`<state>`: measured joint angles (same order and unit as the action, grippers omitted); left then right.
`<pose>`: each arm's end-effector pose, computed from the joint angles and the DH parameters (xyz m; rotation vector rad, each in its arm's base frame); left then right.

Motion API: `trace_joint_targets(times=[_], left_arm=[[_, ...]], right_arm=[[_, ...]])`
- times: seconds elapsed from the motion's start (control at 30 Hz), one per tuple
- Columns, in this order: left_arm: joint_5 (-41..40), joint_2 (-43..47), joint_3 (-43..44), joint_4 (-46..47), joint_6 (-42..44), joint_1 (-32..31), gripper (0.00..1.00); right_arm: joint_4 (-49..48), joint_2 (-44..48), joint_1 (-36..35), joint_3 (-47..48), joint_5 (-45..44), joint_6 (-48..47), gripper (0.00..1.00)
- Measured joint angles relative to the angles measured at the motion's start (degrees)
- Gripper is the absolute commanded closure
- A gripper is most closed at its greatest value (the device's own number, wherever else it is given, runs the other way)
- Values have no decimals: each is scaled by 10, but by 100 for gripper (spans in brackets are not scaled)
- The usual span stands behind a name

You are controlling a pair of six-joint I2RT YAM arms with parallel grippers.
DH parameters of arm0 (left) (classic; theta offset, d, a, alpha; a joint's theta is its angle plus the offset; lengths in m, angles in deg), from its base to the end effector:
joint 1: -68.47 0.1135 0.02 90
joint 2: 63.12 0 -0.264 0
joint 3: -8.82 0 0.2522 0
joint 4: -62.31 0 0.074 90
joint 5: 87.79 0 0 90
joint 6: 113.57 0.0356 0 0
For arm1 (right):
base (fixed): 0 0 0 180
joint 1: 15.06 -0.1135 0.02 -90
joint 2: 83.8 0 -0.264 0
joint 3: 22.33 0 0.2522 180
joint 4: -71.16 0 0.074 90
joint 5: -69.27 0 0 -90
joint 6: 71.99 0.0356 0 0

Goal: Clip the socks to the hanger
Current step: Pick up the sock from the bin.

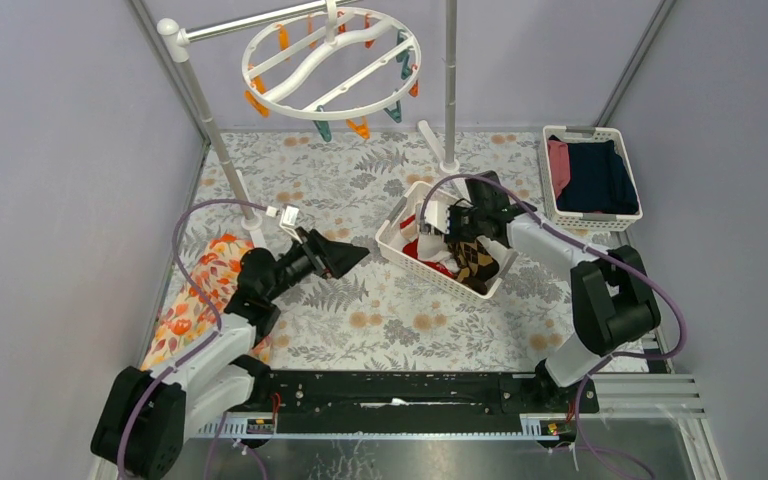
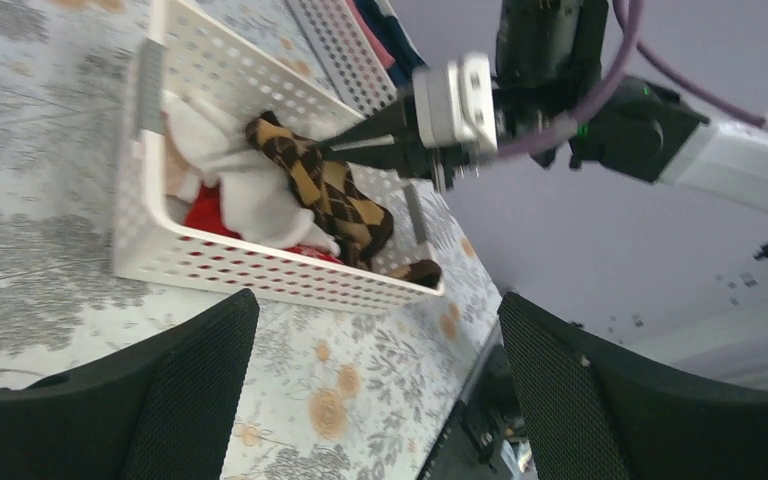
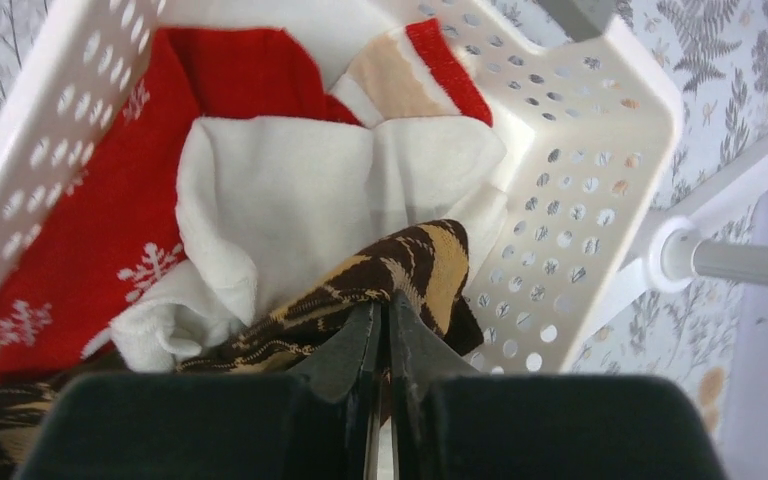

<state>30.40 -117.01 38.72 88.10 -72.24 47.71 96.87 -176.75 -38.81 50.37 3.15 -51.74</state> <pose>0.1812 -0.0867 0.2276 0.0170 1.7040 -1.3099 0.3093 0.1518 0.2133 -1.7952 1.4209 0.0836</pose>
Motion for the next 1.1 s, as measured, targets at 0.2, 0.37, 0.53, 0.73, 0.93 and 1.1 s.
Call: trace_joint_targets(times=[0.2, 0.37, 0.53, 0.73, 0.93, 1.1], left_arm=[[21, -28, 0, 67, -12, -52, 5], [37, -72, 0, 139, -45, -59, 6], [39, -113, 0, 188, -71, -73, 6], [17, -137, 21, 200, -73, -119, 15], [-6, -174, 48, 197, -43, -136, 21], [-8, -175, 47, 205, 29, -136, 21]], right_arm=[[54, 30, 0, 80, -3, 123, 100], [84, 99, 0, 133, -2, 200, 100], [106, 136, 0, 172, 8, 271, 100], [125, 141, 0, 181, 35, 344, 100], [147, 142, 0, 183, 88, 371, 100], [172, 149, -1, 193, 141, 374, 100]])
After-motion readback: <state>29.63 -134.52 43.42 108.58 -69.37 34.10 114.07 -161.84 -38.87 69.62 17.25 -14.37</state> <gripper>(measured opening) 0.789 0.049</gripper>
